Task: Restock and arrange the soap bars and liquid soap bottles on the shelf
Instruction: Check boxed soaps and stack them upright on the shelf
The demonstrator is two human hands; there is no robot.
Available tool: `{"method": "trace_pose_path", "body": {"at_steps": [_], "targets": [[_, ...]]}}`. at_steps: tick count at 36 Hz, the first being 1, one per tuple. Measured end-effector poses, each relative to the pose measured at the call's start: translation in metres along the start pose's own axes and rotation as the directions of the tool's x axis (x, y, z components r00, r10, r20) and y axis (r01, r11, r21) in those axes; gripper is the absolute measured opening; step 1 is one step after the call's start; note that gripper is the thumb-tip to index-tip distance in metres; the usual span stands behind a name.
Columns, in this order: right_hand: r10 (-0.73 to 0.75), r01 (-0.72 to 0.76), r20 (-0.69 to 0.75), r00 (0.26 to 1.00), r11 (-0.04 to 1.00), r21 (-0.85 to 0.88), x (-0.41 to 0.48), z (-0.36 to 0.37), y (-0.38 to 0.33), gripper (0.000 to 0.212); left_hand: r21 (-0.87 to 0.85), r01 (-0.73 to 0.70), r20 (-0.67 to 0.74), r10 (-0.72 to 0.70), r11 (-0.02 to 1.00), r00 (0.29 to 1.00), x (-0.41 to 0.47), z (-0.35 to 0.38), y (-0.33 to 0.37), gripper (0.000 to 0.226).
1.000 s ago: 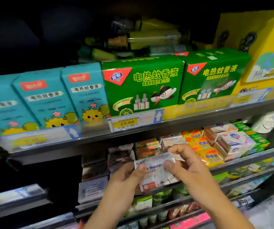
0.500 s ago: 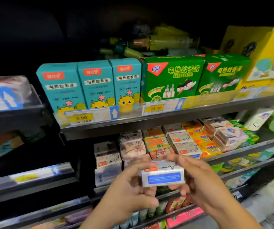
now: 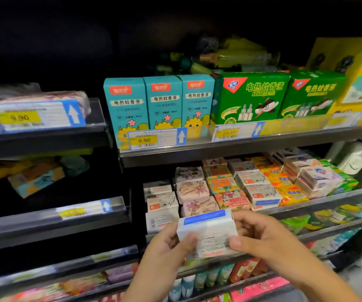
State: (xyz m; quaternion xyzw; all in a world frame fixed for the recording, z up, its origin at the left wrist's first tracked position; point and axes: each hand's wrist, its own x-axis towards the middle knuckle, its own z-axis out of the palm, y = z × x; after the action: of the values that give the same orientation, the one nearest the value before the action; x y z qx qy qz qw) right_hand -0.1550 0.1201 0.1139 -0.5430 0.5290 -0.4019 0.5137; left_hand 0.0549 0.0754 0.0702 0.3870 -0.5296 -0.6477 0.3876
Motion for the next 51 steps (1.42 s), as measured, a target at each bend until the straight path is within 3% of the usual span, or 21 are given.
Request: {"method": "trace_pose_path", "body": {"at_steps": [3,10,13,15,23,27,30,39,44,51], "targets": [[-0.043,0.045,-0.031,0.999,0.997,0.063,0.003,0.004,0.002,0.025,0.011,-0.006,-0.025,0.006,1.000,1.000,-0.002,0.003,0.001,0.043],[-0.131,0.132,-0.024,0.991,0.988,0.080,0.011,-0.011,-0.002,0.034,0.184,-0.005,-0.037,0.012,0.983,0.999,-0.002,0.016,-0.004,0.052],[-0.161,0.161,-0.001,0.987,0.986,0.045,0.019,-0.023,-0.006,0.057,0.146,-0.007,-0.057,0.016,0.989,0.998,0.000,0.024,-0.001,0.053],[-0.193,0.192,0.008,0.981,0.979,0.067,0.025,-0.029,-0.008,0.067,0.117,-0.039,-0.067,0.047,0.992,0.997,0.001,0.028,0.004,0.059],[-0.343,0.341,0.009,0.939,0.935,0.102,0.041,-0.043,-0.021,0.072,0.065,-0.262,-0.193,0.269,0.963,0.944,0.014,0.036,0.032,0.063],[-0.339,0.333,0.058,0.939,0.938,0.093,0.046,-0.048,-0.020,0.077,0.054,-0.381,-0.306,0.378,0.923,0.874,0.022,0.044,0.037,0.059],[-0.279,0.280,0.104,0.955,0.960,0.011,0.051,-0.040,-0.010,0.067,0.062,-0.413,-0.362,0.407,0.908,0.839,0.029,0.046,0.039,0.068],[-0.040,0.063,0.230,0.972,0.994,-0.094,0.055,-0.021,0.007,0.073,0.172,-0.298,-0.288,0.337,0.939,0.896,0.024,0.050,0.035,0.071],[-0.188,0.197,0.144,0.972,0.979,-0.055,0.057,-0.047,-0.001,0.076,0.217,-0.311,-0.315,0.368,0.925,0.875,0.024,0.029,0.030,0.064],[-0.362,0.363,-0.017,0.932,0.929,0.070,0.051,-0.039,-0.025,0.081,0.255,-0.287,-0.177,0.336,0.923,0.925,0.021,0.031,0.018,0.068]]}}
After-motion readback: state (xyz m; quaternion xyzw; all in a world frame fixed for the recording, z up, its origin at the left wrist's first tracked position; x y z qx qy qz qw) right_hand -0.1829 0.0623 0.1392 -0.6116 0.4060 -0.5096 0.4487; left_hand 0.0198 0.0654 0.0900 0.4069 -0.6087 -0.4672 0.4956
